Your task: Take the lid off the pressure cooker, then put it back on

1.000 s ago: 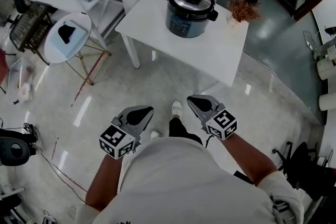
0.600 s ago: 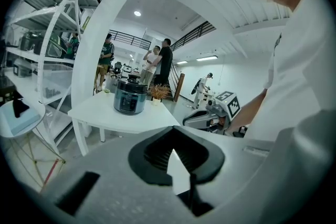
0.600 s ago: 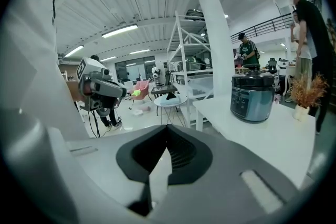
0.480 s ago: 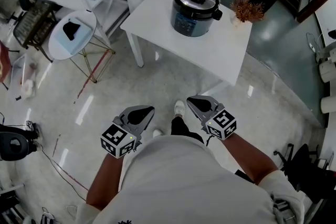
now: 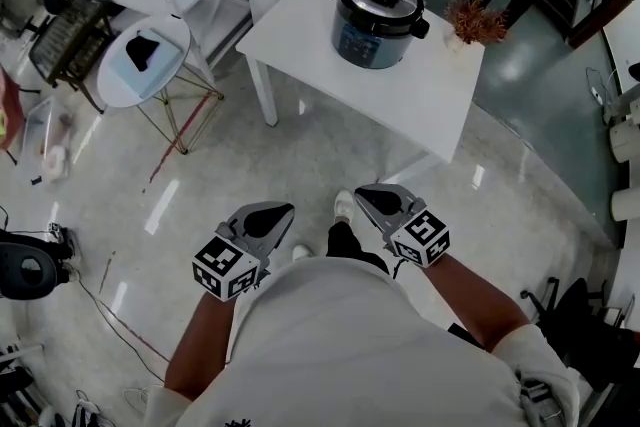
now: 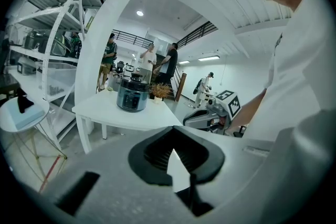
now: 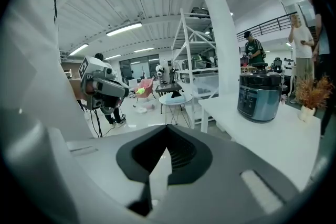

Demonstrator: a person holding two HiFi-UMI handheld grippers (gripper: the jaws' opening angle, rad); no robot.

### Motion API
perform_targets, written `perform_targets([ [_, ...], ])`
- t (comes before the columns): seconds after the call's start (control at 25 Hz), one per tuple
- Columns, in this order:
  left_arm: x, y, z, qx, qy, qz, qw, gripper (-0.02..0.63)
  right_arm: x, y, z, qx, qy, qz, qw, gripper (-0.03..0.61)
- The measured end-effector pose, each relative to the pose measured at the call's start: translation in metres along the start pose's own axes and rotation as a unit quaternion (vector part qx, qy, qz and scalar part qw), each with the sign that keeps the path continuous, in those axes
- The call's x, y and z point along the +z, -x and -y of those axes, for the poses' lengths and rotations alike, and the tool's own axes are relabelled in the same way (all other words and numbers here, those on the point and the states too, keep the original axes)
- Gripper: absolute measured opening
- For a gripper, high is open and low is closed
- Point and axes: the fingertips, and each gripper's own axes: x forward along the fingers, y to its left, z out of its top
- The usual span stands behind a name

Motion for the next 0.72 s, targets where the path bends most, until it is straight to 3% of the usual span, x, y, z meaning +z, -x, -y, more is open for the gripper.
perform_targets([
  [0.72, -0.013, 0.022, 0.0, 0.003, 0.008, 0.004, 1.0, 0.006, -0.001, -0.007, -0.023, 0.011, 0.014, -0.016, 1.0, 0.014],
])
